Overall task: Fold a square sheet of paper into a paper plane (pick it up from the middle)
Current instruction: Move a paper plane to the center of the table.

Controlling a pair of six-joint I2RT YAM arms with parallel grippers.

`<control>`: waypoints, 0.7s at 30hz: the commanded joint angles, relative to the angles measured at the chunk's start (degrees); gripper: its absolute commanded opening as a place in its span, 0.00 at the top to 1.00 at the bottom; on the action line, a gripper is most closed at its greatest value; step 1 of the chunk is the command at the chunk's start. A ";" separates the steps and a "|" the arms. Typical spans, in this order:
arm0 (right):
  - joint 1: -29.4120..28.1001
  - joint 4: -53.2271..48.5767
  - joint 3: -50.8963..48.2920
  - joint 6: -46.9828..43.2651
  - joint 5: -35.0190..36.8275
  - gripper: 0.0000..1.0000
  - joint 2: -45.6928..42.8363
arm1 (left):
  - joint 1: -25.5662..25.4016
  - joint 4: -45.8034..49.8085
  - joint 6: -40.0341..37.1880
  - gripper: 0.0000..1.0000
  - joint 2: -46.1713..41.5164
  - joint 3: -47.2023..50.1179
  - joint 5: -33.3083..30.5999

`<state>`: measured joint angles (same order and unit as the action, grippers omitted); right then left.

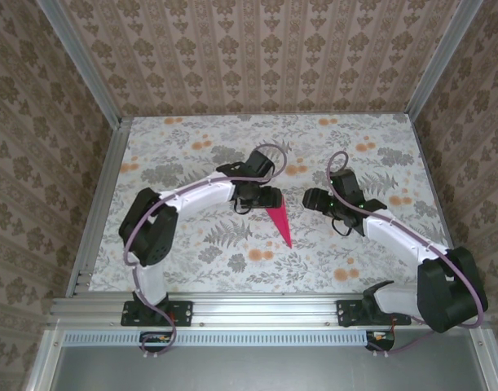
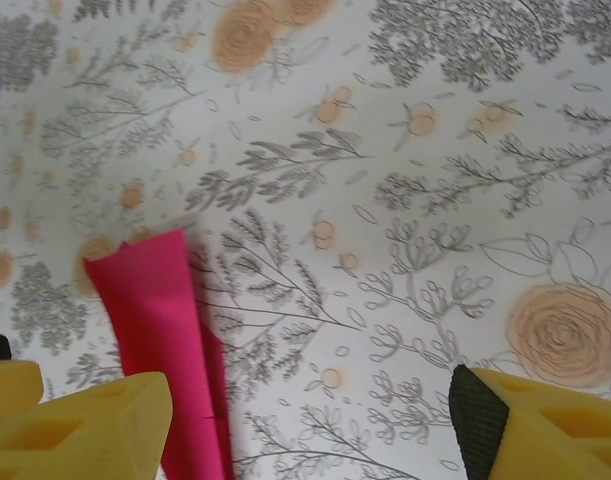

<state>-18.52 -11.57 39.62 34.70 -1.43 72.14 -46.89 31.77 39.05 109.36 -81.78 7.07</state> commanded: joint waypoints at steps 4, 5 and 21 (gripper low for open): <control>0.79 -0.83 -2.42 0.39 2.84 0.22 -2.65 | -2.12 10.62 2.42 0.31 8.93 -10.70 -2.69; 0.94 -0.74 -2.74 0.53 2.82 0.22 -2.92 | -2.32 11.71 2.46 0.32 10.19 -11.94 -2.69; 1.72 -0.46 -2.27 1.35 1.96 0.23 -2.09 | -1.94 10.31 6.58 0.77 5.87 -6.20 -0.97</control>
<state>-17.12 -11.92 37.15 34.94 -0.16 70.04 -49.41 42.65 44.12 118.74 -89.97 5.80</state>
